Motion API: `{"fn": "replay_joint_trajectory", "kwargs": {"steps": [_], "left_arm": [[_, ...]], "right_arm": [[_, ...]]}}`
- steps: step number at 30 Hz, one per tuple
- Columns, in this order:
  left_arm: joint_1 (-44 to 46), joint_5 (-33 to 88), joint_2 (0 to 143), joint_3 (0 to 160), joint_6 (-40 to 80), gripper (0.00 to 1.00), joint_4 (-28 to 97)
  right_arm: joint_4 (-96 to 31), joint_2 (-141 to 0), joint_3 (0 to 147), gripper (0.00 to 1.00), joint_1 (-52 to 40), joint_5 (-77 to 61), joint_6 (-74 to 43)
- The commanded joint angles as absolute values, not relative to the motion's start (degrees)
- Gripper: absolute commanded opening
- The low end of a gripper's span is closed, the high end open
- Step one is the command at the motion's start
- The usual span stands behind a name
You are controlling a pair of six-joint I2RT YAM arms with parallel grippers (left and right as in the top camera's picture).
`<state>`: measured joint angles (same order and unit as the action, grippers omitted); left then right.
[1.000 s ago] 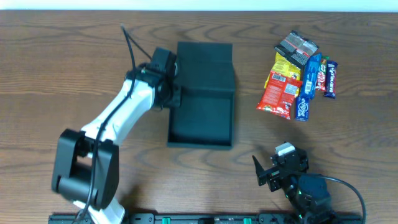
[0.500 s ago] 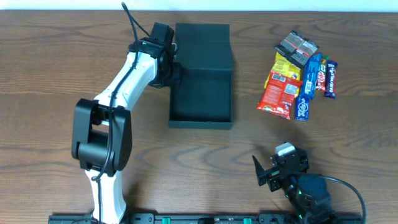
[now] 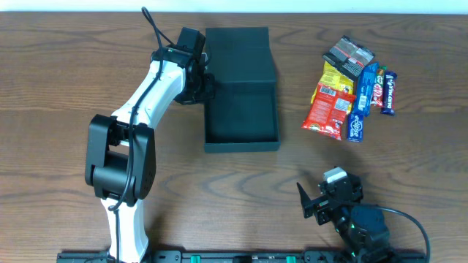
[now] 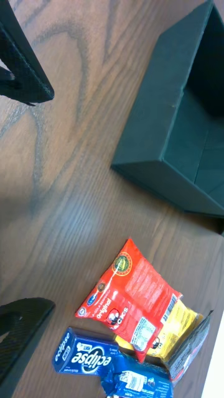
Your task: Pack container
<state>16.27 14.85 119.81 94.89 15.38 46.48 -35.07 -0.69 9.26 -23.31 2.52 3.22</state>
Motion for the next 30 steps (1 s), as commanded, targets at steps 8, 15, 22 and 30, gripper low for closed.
{"fn": "replay_joint_trajectory", "kwargs": {"steps": [8,15,22,30], "left_arm": [[16.14,14.55,120.62,96.99,13.67,0.06,46.44],[16.14,13.98,120.62,96.99,13.08,0.1,46.28],[15.97,13.98,119.85,99.15,12.99,0.95,48.97],[15.94,12.71,112.51,106.65,6.61,0.96,55.7]], "right_arm": [[-35.14,-0.3,8.84,0.99,-22.9,2.74,3.27],[-35.14,-0.3,8.84,0.99,-22.9,2.74,3.27],[-35.14,-0.3,8.84,0.99,-22.9,2.76,3.27],[-35.14,-0.3,8.84,0.99,-22.9,2.74,3.27]]}}
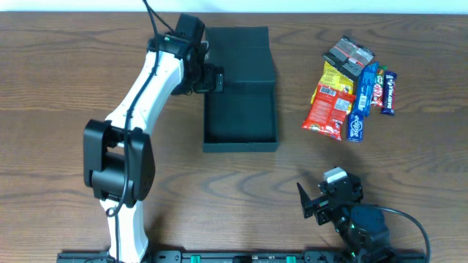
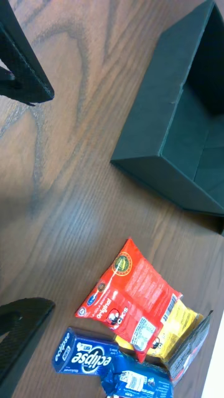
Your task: Pack container
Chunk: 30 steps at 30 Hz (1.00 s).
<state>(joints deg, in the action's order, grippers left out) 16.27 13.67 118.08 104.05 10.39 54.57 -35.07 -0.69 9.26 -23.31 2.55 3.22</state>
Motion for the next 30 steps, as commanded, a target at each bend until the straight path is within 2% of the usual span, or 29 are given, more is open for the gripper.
{"fn": "replay_joint_trajectory", "kwargs": {"steps": [1,10,18,22,23,26,28,30], "left_arm": [[15.94,12.67,111.18,106.65,6.13,0.95,55.96],[16.14,15.09,104.55,106.65,5.08,0.95,62.11],[16.14,14.46,104.55,106.61,4.64,0.95,65.95],[16.14,14.46,104.55,106.61,4.62,0.95,65.93],[16.14,14.46,104.55,106.61,4.62,0.95,65.91],[16.14,14.46,104.55,106.61,4.62,0.95,65.91],[16.14,14.46,104.55,106.61,4.62,0.95,65.78],[16.14,14.46,104.55,106.61,4.62,0.95,65.56]], "right_arm": [[-35.14,-0.3,8.84,0.99,-22.9,2.74,3.27],[-31.66,-0.3,8.84,0.99,-22.92,1.43,1.85],[-16.38,-0.3,8.84,0.99,-22.9,-20.23,-22.22],[-8.1,-0.3,8.84,0.99,-22.9,-23.64,-36.88],[-5.37,-0.3,8.84,0.99,-22.9,-23.92,-44.84],[0.47,-0.3,8.84,0.99,-22.9,-23.88,-56.66],[4.38,-0.32,8.84,0.99,-22.87,-23.24,-57.54],[6.31,-0.34,8.84,0.99,-22.63,-21.19,-52.05]]}}
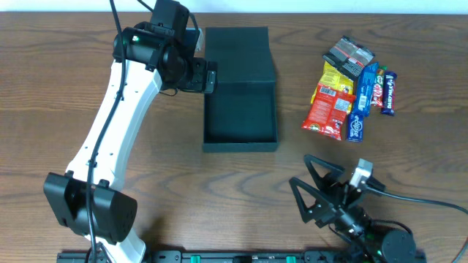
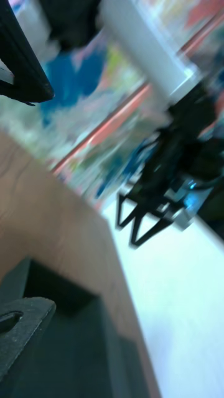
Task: Pack container
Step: 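Reach the right gripper to the snack pile and grasp the Haribo bag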
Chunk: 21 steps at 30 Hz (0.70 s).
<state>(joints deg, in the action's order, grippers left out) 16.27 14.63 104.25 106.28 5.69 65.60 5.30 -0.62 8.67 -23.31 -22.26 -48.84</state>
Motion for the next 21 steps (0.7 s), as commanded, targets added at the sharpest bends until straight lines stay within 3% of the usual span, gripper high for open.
{"fn": "replay_joint_trajectory", "kwargs": {"steps": [1,8,16,21], "left_arm": [[16.14,14.46,104.57,106.61,4.6,0.95,65.34],[16.14,14.41,104.57,106.61,2.02,0.95,61.98],[16.1,9.69,104.57,106.61,1.67,0.95,53.54],[16.1,8.95,104.6,106.61,1.69,0.95,51.07]], "right_arm": [[6.24,-0.45,8.84,0.99,-22.26,-20.18,-50.78],[5.98,-12.27,12.45,0.99,-10.83,-19.73,-46.0],[3.53,-52.18,35.81,0.99,12.16,-40.66,-25.02],[-7.81,-75.13,55.55,0.99,14.52,-43.46,-12.84]]}}
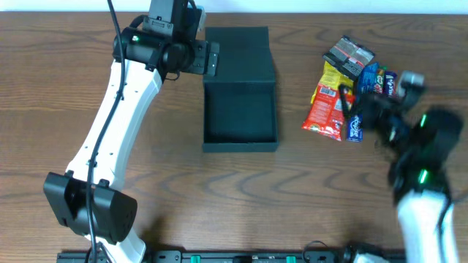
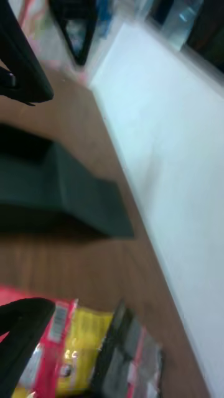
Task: Pack container
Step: 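Reach the right gripper to the snack pile and grasp the Haribo bag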
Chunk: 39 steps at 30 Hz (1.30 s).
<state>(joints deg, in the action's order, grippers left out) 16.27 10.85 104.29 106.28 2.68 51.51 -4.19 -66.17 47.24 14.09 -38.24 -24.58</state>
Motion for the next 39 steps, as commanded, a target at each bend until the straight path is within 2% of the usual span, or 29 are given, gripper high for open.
{"fn": "replay_joint_trajectory", "kwargs": {"steps": [1,5,8,13,19,21,25,28,30,36,39], "left_arm": [[16.1,8.93,104.6,106.61,1.72,0.95,50.94],[16.1,8.95,104.6,106.61,1.74,0.95,50.98],[16.1,8.75,104.6,106.61,1.72,0.95,50.94],[16.08,8.36,104.6,106.61,1.69,0.95,50.94],[16.08,8.36,104.62,106.61,1.65,0.95,51.0],[16.05,8.34,104.62,106.61,1.61,0.95,51.27],[16.03,8.32,104.62,106.61,1.23,0.95,52.47],[16.03,8.32,104.62,106.61,1.23,0.95,52.56],[16.03,8.32,104.62,106.61,1.23,0.95,52.56],[16.03,8.32,104.62,106.61,1.21,0.95,52.49],[16.03,8.32,104.62,106.61,1.21,0.95,52.51]], "right_arm": [[-11.14,-79.44,60.05,0.99,14.2,-42.78,-10.31],[-23.79,-93.36,76.49,0.99,11.53,-34.65,-4.4],[-30.15,-103.63,87.72,0.99,9.76,-29.12,-4.95],[-35.66,-116.29,98.21,0.98,8.97,-14.59,-14.61],[-35.75,-125.75,107.85,0.99,4.08,-1.17,-10.48],[-35.4,-128.22,109.45,0.99,1.45,0.78,-4.47],[-37.08,-129.73,109.49,0.99,-4.38,13.67,2.52],[-36.84,-131.07,109.49,0.99,-6.0,24.29,3.77],[-36.97,-132.29,109.49,0.99,-5.93,26.72,3.84],[-37.89,-135.37,109.49,0.9,-5.72,33.3,3.92],[-36.38,-136.11,109.49,0.82,-5.65,34.5,3.95]]}}
